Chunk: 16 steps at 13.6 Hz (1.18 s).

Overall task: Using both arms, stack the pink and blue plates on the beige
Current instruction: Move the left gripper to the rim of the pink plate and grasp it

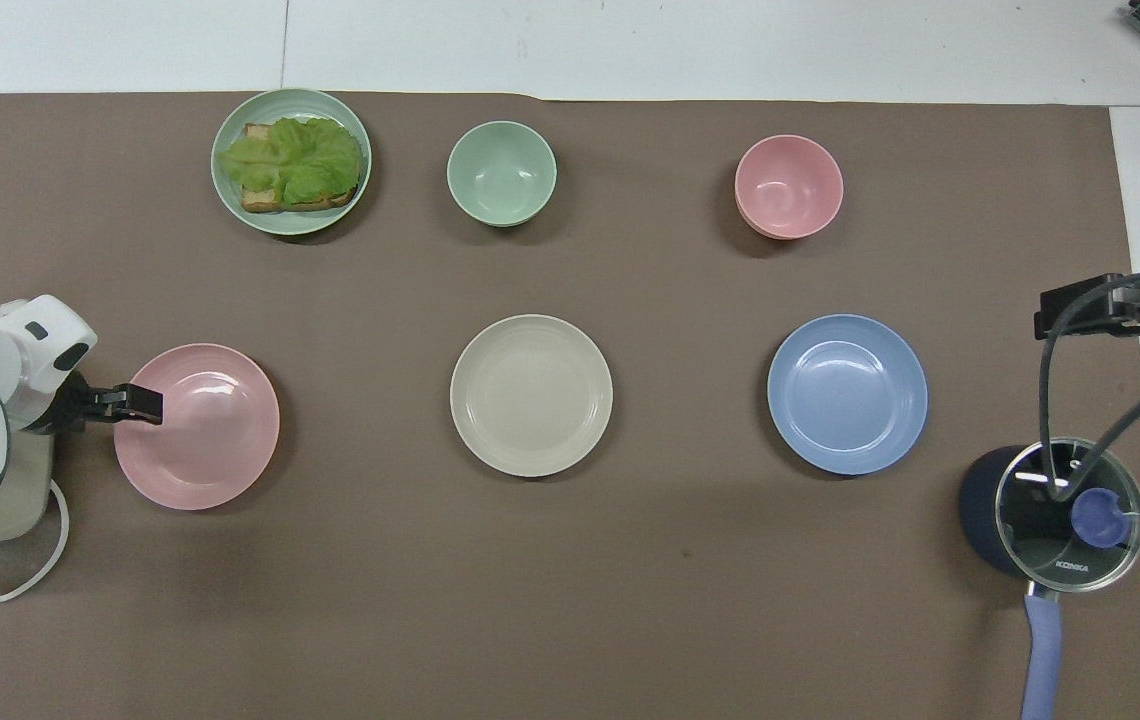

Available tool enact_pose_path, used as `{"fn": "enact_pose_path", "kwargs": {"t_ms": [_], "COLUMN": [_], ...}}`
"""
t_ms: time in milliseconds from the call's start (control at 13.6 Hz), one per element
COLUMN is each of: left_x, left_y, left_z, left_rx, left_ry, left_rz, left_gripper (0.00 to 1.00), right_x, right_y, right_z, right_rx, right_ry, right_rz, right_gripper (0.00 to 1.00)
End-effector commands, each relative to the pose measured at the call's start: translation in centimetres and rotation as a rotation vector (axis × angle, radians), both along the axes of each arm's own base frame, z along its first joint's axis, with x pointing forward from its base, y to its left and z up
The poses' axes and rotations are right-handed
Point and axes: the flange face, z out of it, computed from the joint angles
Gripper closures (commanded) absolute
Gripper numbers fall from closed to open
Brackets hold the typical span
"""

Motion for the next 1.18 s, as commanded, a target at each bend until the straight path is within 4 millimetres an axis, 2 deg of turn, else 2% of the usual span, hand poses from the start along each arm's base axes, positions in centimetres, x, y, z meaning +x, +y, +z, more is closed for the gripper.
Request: {"fn": "enact_pose_path", "kwargs": {"t_ms": [0, 147, 368, 516, 589, 663, 810, 1105], "left_x": [-0.4, -0.3, -0.1, -0.1, -0.3, -0.4, -0.4, -0.2], "left_y": [1.2, 1.4, 1.1, 0.5, 0.3, 0.4, 0.3, 0.0], "left_z": [-0.2, -0.2, -2.0, -2.1, -2.3, -2.3, -2.3, -2.1], "left_rx": [0.012, 0.012, 0.008, 0.008, 0.007, 0.007, 0.007, 0.003], "left_ry": [-0.012, -0.018, -0.009, -0.005, 0.000, 0.001, -0.002, 0.027], "left_rz": [-0.031, -0.029, -0.036, -0.042, -0.045, -0.042, -0.048, -0.055], "left_gripper": [0.31, 0.31, 0.31, 0.33, 0.44, 0.60, 1.00, 1.00], "right_x": [-0.7, -0.9, -0.9, -0.9, -1.0, -1.1, -1.3, -1.3], "right_y": [-0.1, -0.1, -0.1, -0.1, 0.0, 0.0, 0.0, -0.1], "right_z": [-0.2, -0.3, -0.3, -0.3, -0.4, -0.5, -0.5, -0.5], "right_rx": [0.027, 0.026, 0.026, 0.026, 0.026, 0.025, 0.025, 0.025], "right_ry": [-0.007, -0.005, -0.004, -0.005, -0.004, -0.001, 0.001, 0.001], "right_rz": [-0.015, -0.014, -0.009, -0.011, -0.012, -0.014, -0.006, -0.008], "right_gripper": [0.00, 0.00, 0.00, 0.00, 0.00, 0.00, 0.00, 0.00]}}
